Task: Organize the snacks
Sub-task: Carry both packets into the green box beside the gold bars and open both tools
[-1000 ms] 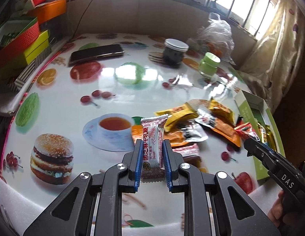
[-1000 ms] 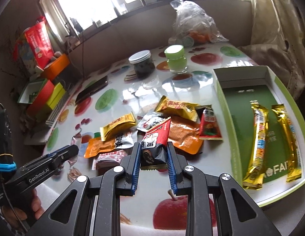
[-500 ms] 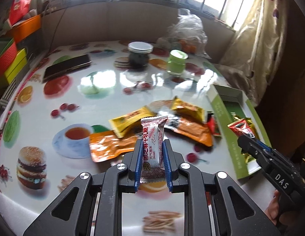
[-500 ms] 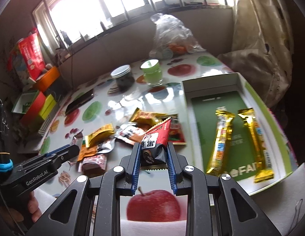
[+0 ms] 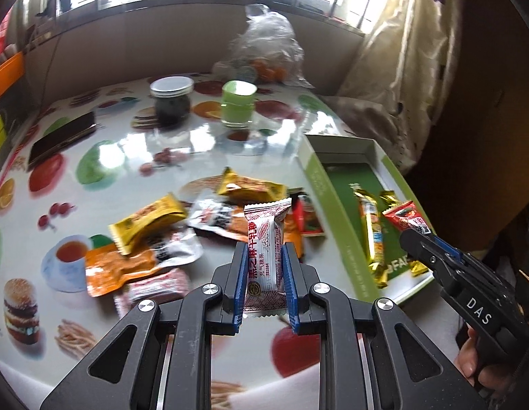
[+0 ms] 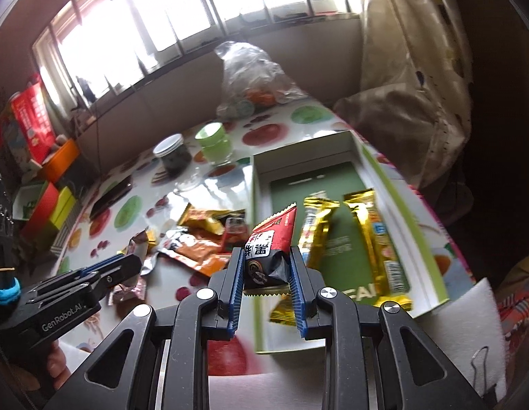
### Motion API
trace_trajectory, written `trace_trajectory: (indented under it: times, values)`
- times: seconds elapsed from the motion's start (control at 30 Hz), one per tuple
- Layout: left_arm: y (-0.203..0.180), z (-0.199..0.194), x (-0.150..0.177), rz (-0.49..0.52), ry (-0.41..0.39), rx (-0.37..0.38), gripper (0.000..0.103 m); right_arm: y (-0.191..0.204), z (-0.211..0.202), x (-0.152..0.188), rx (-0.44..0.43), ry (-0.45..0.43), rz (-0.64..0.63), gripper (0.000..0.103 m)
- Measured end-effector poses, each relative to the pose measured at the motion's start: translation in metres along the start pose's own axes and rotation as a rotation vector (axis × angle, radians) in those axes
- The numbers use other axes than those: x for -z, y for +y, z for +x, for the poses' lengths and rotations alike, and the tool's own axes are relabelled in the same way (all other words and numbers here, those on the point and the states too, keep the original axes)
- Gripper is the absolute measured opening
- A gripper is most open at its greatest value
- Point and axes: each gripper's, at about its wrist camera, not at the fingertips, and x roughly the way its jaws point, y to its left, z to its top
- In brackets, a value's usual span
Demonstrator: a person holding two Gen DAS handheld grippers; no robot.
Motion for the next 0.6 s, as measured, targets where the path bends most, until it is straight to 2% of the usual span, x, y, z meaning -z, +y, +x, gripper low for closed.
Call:
trace_trajectory:
  times: [0.6]
  values:
    - [-0.069,0.032,-0.018,0.096,0.051,0.117,0.021,-0.053,0.0,0.01,0.104,0.03,0.036,0.024]
